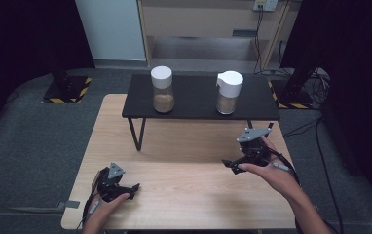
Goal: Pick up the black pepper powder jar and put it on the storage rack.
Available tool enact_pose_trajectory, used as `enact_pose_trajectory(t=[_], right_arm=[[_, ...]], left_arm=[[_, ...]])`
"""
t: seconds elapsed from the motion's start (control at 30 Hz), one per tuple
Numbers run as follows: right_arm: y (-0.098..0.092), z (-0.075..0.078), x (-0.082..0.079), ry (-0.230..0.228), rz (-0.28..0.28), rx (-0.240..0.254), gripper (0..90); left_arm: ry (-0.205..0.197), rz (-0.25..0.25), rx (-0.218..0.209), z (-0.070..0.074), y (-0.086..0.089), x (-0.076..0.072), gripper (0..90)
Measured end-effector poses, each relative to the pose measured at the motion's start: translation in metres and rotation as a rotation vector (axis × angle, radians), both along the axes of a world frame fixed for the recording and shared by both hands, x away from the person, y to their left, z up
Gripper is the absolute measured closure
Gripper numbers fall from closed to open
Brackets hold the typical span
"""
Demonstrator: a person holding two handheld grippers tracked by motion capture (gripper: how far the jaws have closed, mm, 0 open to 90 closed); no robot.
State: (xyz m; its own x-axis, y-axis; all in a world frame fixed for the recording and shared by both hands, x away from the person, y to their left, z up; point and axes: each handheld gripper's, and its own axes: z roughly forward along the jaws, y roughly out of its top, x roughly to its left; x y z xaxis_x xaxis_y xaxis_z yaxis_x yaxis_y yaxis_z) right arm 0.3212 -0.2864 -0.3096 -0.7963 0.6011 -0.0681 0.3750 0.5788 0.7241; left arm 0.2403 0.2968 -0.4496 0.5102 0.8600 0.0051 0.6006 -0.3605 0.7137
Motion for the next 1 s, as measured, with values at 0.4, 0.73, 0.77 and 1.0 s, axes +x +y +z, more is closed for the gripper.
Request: enact_pose_trajectory(t=[0.4,0.73,0.77,1.0], right_arm=[[0.000,-0.019,-0.005,0.003,-0.006,-0.023,4.8],[-0.001,-0.042,-0.010,0.020,-0.011,-0.025,5.1],[-0.002,-0.044,-0.011,0.028,-0.012,-0.020,5.0],[-0.003,-0.059,-0.014,0.049,-0.012,-0.004,5.7]], left_arm=[[0.000,0.000,0.000,0.000,0.000,0.000,0.0],[0.000,0.000,0.000,0.000,0.000,0.000,0.0],[0.000,0.000,0.000,0.000,0.000,0.000,0.0],[0.000,0.000,0.000,0.000,0.000,0.000,0.0]])
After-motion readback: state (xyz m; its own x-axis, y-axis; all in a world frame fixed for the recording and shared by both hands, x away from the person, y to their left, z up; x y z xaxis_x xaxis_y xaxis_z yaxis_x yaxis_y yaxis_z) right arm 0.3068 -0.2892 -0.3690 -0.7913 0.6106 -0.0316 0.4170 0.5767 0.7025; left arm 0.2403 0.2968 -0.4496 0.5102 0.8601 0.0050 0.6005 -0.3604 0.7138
